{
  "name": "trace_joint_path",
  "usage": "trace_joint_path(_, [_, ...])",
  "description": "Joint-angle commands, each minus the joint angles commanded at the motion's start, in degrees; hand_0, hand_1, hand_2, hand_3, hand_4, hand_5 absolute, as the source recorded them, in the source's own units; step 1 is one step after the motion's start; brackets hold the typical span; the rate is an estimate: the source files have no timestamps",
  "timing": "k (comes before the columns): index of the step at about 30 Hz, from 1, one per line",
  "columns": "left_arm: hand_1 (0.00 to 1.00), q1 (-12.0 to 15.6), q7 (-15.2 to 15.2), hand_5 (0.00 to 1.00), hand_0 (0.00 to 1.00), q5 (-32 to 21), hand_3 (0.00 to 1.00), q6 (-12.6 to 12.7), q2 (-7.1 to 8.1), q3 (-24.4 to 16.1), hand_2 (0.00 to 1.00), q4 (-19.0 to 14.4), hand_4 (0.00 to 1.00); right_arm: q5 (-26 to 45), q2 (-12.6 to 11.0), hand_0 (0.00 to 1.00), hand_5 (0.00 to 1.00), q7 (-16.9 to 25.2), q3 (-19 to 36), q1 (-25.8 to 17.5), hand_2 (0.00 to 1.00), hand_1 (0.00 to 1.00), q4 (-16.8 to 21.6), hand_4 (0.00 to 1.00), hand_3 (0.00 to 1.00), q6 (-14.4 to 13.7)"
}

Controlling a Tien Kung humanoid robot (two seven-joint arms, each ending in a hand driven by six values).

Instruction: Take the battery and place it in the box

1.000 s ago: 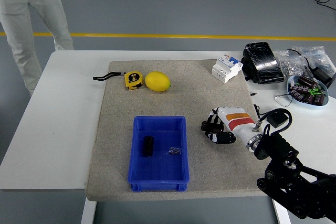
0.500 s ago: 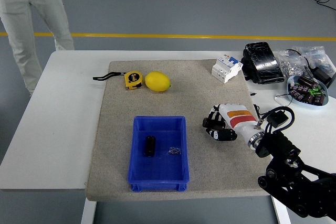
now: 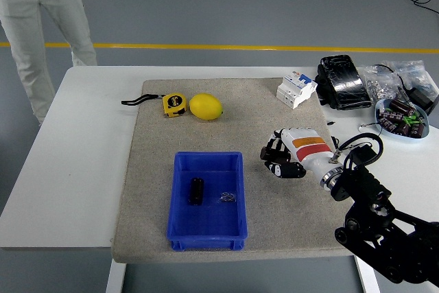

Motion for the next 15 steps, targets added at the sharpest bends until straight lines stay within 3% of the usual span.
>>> trace_joint_path(15, [0.683,0.2,0.3,0.673,0.722,0.5,0.681,-0.2,0.28,-0.4,0.736,0.1,0.714,-4.1,0.3,0.257,0.174,-1.7,-0.7,0.3,0.457,0.391,6.6,0.783,0.503,1.0])
